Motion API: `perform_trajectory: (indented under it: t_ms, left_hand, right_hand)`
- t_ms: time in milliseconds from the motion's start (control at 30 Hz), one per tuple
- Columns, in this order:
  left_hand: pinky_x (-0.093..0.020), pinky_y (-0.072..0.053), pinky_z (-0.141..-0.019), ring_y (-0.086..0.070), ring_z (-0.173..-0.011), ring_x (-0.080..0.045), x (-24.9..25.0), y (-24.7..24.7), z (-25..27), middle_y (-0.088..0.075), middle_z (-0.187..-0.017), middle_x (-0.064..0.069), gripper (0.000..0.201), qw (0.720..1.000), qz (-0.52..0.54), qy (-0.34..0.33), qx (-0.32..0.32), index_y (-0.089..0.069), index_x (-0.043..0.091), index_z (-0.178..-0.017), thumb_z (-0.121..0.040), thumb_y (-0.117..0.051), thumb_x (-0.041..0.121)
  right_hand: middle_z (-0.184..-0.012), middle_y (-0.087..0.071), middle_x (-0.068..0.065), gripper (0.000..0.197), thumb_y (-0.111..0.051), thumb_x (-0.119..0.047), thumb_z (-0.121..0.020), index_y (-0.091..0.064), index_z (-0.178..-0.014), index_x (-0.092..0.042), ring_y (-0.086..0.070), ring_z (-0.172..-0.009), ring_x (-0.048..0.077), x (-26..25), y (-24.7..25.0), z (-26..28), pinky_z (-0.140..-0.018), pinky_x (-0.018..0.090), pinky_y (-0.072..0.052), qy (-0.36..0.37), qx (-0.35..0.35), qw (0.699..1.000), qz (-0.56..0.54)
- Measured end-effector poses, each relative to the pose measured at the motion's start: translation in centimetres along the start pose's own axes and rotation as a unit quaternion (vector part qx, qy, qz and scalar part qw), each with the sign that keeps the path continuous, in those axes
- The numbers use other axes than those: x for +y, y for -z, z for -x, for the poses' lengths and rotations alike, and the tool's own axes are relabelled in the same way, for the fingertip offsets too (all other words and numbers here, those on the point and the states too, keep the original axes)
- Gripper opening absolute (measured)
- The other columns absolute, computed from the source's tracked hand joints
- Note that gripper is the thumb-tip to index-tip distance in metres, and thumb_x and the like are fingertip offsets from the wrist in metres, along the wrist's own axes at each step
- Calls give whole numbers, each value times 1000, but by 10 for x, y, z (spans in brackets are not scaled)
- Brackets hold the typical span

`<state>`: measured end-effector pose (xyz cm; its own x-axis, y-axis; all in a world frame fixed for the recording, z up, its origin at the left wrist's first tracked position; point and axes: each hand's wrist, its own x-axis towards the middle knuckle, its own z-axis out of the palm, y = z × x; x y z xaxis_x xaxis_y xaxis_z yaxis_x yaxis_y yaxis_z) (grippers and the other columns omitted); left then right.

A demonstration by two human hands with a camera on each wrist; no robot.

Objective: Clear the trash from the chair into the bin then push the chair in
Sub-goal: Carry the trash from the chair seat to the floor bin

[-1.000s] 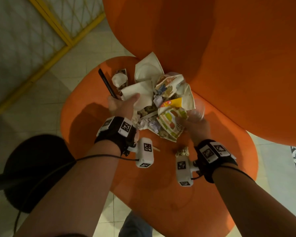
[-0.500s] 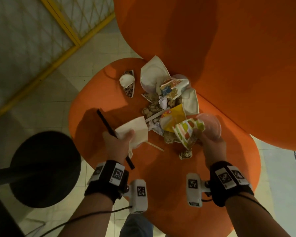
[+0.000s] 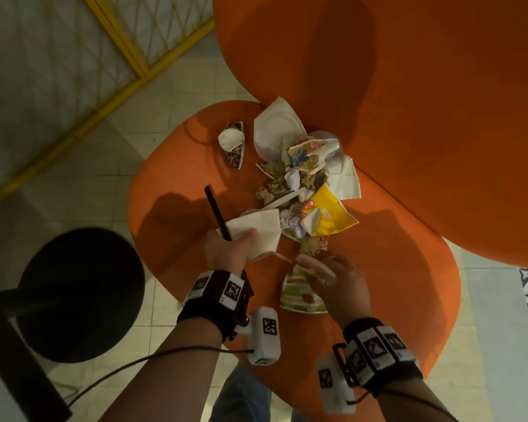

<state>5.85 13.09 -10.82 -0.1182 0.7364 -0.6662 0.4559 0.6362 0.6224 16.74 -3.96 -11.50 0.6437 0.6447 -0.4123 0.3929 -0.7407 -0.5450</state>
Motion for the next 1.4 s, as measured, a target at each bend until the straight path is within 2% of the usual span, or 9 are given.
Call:
perform_trajectory:
  t_ms: [133, 267, 467, 733, 900, 1067, 1200, 1333, 1400]
  left_hand:
    - [-50, -51, -90, -54, -115, -36, -2, -7, 4, -52, -128, -14, 70, 996, -81, -23, 19, -52, 9, -122, -65, -82, 35]
    - [-49, -47, -95, -41, -128, -38, -7, -14, 11, -32, -144, -15, 77, 987, -158, -25, 11, -41, 12, -135, -72, -76, 38]
    - [-51, -53, -85, -55, -112, -38, -14, -17, 15, -51, -128, -14, 71, 997, -71, -25, 4, -47, 12, -127, -66, -79, 31]
    - [-34, -49, -77, -58, -92, -23, -19, -12, 23, -60, -118, -11, 58, 997, 62, -19, -38, -49, 5, -126, -75, -77, 9]
    - [-23, -47, -59, -60, -78, -15, -18, 1, 35, -62, -100, -5, 50, 992, 87, -61, -68, -53, 2, -120, -77, -76, 8]
    - [-34, -59, -71, -67, -87, -23, -27, 23, 54, -68, -94, -6, 39, 982, 153, -93, -65, -58, 5, -111, -77, -76, 8]
    - [-22, -59, -64, -68, -72, -6, -52, 48, 76, -68, -88, 0, 32, 973, 203, -99, -55, -58, 5, -106, -79, -74, 6]
    - [-32, -59, -68, -71, -83, -23, -105, 83, 94, -71, -95, -10, 37, 966, 254, -46, -20, -59, 7, -110, -77, -76, 8]
    - [-28, -57, -60, -71, -74, -17, -136, 110, 103, -70, -91, -11, 34, 959, 282, -15, -2, -59, 12, -106, -76, -76, 7]
  right_hand:
    - [-117, -62, 7, 27, -69, -23, -83, -69, -108, -12, -61, -100, 26, -13, 4, -11, -69, 24, -36, -23, -24, 999, -2]
    - [-120, -62, 7, 34, -65, -28, -87, -64, -117, -14, -60, -102, 25, -17, 8, -17, -69, 25, -38, -34, -64, 997, 4]
    - [-118, -64, 8, 36, -64, -33, -86, -63, -117, -15, -62, -97, 26, -12, 8, -20, -67, 28, -40, -40, -105, 994, 19]
    - [-114, -68, 9, 35, -66, -26, -85, -65, -118, -14, -64, -98, 27, -12, 18, -12, -81, 40, -52, -24, -139, 990, -33]
    - [-105, -68, 22, 38, -71, -29, -82, -65, -103, 3, -65, -92, 29, -5, 17, -4, -70, 39, -48, -105, -129, 975, -150]
    - [-94, -68, 28, 36, -74, -27, -81, -66, -94, 6, -61, -74, 28, -8, 26, 17, -63, 36, -39, -74, -130, 963, -223]
    - [-77, -68, 14, 29, -78, -25, -76, -70, -85, 1, -55, -60, 15, -10, 28, 42, -49, 25, -39, -72, -151, 954, -249]
    - [-81, -73, 4, 16, -76, -22, -78, -70, -88, -11, -67, -69, 16, -16, 10, 74, -59, 25, -47, -37, -219, 949, -224]
    - [-90, -74, 7, 16, -72, -23, -81, -67, -94, -14, -71, -78, 16, -21, -11, 94, -66, 32, -57, -31, -291, 941, -168]
